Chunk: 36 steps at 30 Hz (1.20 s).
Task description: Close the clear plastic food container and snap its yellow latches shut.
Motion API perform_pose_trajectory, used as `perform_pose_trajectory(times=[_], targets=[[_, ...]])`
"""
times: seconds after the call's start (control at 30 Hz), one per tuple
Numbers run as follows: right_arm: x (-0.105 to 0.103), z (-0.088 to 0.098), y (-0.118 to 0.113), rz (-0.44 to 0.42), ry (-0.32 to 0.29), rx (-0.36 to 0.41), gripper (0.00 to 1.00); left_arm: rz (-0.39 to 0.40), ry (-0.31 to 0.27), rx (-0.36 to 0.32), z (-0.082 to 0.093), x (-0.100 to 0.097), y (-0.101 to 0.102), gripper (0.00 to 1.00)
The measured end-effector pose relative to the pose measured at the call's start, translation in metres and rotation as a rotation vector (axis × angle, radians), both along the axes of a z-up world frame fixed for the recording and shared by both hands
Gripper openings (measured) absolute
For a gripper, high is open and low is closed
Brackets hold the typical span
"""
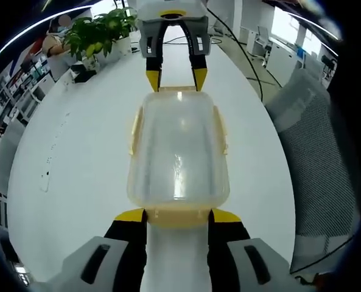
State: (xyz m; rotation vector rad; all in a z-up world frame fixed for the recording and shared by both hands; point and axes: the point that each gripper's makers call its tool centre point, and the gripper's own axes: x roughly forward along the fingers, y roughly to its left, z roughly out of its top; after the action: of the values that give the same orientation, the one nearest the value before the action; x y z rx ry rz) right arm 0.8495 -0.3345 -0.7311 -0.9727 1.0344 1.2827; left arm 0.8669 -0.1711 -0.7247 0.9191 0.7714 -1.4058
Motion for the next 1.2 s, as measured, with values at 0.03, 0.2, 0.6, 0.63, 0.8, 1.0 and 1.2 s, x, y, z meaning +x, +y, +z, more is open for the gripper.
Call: perform_pose_trajectory(times=[0.03, 0.2, 0.6, 0.63, 0.8, 1.0, 1.2], targets=[[0.000, -0.001, -0.001, 0.003, -0.004, -0.007, 0.37, 0.002, 0.002, -0.006, 0.000, 0.000, -0.001, 0.33], [0.001, -0.001, -0.002, -0.001, -0.011, -0.012, 0.37, 0.001, 0.005, -0.008, -0.001, 0.000, -0.002, 0.33], [0.004, -0.002, -0.005, -0.021, -0.039, -0.011, 0.38, -0.014, -0.032, -0.033, -0.001, 0.002, -0.002, 0.34], [0.004, -0.002, -0.005, -0.025, -0.041, -0.010, 0.38, -0.010, -0.034, -0.037, -0.001, 0.002, -0.002, 0.35], [0.003, 0.005, -0.005, -0.055, -0.047, 0.009, 0.39, 0.008, -0.034, -0.052, 0.004, 0.003, -0.002, 0.36], [-0.002, 0.011, -0.007, -0.080, -0.049, 0.023, 0.38, 0.035, -0.036, -0.056, 0.009, 0.004, 0.001, 0.37], [-0.002, 0.018, -0.008, -0.176, -0.041, 0.065, 0.36, 0.128, -0.045, -0.072, 0.018, 0.010, 0.005, 0.37]])
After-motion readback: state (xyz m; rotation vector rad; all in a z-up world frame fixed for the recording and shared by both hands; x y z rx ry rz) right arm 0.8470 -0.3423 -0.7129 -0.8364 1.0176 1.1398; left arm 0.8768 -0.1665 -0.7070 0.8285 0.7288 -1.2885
